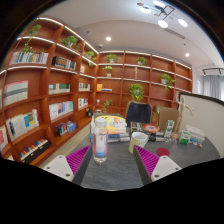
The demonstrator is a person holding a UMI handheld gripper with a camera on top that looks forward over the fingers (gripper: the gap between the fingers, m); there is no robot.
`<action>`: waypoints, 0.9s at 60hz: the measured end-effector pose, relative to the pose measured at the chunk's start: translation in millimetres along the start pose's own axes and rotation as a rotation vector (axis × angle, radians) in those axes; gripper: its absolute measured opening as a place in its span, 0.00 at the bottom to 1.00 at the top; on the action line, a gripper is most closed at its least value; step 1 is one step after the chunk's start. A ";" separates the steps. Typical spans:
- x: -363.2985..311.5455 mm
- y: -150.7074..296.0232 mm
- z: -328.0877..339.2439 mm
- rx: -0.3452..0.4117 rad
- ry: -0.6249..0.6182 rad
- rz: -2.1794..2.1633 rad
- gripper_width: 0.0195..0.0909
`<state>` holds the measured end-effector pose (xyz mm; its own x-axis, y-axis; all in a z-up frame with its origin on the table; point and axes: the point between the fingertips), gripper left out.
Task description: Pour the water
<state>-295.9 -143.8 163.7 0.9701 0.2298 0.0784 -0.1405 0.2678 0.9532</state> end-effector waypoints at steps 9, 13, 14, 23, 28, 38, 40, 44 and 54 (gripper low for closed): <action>-42.1 -10.9 -50.0 0.044 0.002 -0.020 0.96; -50.7 -15.9 -72.1 0.048 0.007 -0.041 0.96; -53.2 -18.2 -77.8 0.043 0.012 -0.044 0.95; -71.8 -26.7 -124.1 0.028 0.046 -0.080 0.95; -78.2 -23.6 -143.0 0.042 0.060 -0.090 0.95; -68.6 -13.9 -167.0 0.085 0.008 -0.126 0.76; -64.1 -13.6 -169.7 0.094 -0.011 -0.128 0.65; -55.1 -13.4 -172.2 0.107 -0.050 -0.124 0.44; -59.0 -13.4 -173.5 0.130 -0.006 -0.136 0.29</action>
Point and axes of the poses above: the point between the fingertips, and its own axes, seen from behind it with the camera up: x to the right, y up, z backward, against the way the camera looks, and after that the axes turned 2 degrees about -x, right-handed
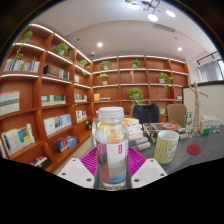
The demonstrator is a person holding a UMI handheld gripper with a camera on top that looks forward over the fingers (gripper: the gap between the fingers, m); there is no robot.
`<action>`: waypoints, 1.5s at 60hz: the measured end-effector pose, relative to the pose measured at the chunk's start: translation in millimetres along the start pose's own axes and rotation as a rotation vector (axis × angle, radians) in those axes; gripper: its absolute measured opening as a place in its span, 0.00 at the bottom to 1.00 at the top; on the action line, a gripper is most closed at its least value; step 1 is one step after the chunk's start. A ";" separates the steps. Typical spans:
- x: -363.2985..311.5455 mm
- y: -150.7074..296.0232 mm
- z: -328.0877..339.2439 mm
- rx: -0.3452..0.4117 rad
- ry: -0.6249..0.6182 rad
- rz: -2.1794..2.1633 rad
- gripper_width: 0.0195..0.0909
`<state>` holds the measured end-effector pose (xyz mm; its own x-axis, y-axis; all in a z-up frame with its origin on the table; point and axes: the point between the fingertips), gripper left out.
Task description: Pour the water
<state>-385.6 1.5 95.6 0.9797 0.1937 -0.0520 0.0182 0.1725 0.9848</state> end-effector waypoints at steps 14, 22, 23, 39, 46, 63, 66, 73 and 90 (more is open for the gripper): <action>13.9 3.5 -0.5 0.007 -0.012 -0.106 0.26; 21.7 13.0 -10.3 -0.012 -0.004 -0.288 0.26; 20.4 16.7 -10.8 -0.014 0.000 -0.321 0.26; 41.5 74.5 -43.1 0.129 0.159 -1.047 0.26; 62.3 84.6 -59.9 0.172 0.189 -1.327 0.26; 92.9 93.9 -78.5 0.271 0.220 -1.811 0.26; 99.8 95.2 -76.3 0.305 0.228 -1.898 0.26; 109.8 92.5 -78.4 0.329 0.215 -1.975 0.26; 95.7 110.8 -75.4 0.250 0.202 -1.756 0.26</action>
Point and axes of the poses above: the point between the fingertips, and its own axes, seen from behind it with the camera up: x to the right, y up, z backward, against the way the camera looks, and after that the axes turned 2 degrees about -x, right-handed
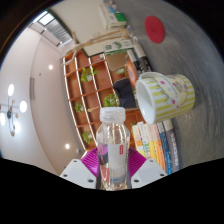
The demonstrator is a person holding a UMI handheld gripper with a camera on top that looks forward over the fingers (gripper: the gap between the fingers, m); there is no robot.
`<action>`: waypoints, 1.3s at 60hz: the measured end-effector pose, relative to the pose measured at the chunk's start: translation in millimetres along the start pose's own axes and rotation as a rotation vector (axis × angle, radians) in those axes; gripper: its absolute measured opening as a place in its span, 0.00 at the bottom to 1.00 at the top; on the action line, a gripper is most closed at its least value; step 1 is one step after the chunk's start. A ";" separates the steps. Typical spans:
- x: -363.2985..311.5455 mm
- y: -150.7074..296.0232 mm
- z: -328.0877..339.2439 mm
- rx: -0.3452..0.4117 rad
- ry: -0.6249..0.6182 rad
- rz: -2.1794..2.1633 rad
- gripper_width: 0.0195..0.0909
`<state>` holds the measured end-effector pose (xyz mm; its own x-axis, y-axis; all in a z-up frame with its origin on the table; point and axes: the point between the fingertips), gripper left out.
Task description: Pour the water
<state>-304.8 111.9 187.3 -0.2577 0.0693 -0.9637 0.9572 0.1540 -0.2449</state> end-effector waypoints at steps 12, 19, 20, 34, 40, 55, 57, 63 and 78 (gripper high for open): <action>-52.0 1.9 2.2 -0.069 -0.133 0.852 0.26; -60.8 56.6 10.2 0.005 -0.320 1.321 0.26; -62.4 65.9 12.2 0.021 -0.351 1.374 0.26; -57.2 206.3 58.8 0.259 -0.646 1.775 0.27; -37.7 242.4 57.9 0.265 -0.664 1.772 0.27; 4.3 285.1 48.8 0.252 -0.737 1.782 0.27; 11.4 288.2 48.0 0.243 -0.741 1.771 0.27; 17.3 291.3 46.8 0.259 -0.707 1.742 0.28; 22.8 293.0 53.7 0.283 -0.675 1.667 0.54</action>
Point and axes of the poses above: the point between the fingertips, and its own axes, seen from behind it with the camera up: x to the right, y up, z backward, against the way the camera looks, and after that the axes turned 2 degrees about -x, right-handed
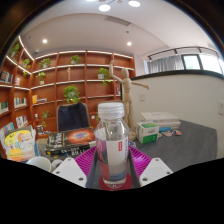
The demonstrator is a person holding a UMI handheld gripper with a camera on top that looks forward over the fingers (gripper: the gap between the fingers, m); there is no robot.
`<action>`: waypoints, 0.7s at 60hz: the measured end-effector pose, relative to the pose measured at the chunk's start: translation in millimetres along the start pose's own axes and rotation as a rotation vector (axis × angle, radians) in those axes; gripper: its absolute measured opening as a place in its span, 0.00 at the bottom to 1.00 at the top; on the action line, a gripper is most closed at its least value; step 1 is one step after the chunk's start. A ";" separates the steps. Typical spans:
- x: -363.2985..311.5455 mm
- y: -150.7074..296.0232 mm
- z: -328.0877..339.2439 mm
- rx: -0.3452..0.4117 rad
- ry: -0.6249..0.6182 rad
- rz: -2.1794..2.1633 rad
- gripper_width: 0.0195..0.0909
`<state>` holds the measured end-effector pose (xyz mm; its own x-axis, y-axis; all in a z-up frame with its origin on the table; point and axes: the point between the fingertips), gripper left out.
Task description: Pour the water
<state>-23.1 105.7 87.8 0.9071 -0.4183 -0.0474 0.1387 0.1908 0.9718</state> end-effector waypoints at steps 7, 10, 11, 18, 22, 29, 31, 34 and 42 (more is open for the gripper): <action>-8.0 -12.4 10.7 -0.044 0.026 0.051 0.91; -13.6 -11.1 22.1 -0.045 0.049 0.062 0.91; -15.7 -10.6 26.9 -0.048 0.058 0.064 0.91; -20.3 -7.2 73.9 -0.065 0.105 0.081 0.91; -19.9 0.1 106.0 -0.066 0.134 0.096 0.91; -14.4 18.4 160.8 -0.063 0.176 0.138 0.91; -12.9 23.8 174.7 -0.060 0.184 0.149 0.91; -9.4 31.9 193.9 -0.054 0.186 0.158 0.91; -7.0 52.5 233.0 -0.016 0.206 0.130 0.91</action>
<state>-114.8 -88.3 193.0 0.9793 -0.2001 0.0301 0.0205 0.2460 0.9690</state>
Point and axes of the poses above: the point between the fingertips, and its own axes, seen from behind it with the camera up: x to the right, y up, z backward, against the way the camera looks, and after that the axes turned 2 degrees about -x, right-handed
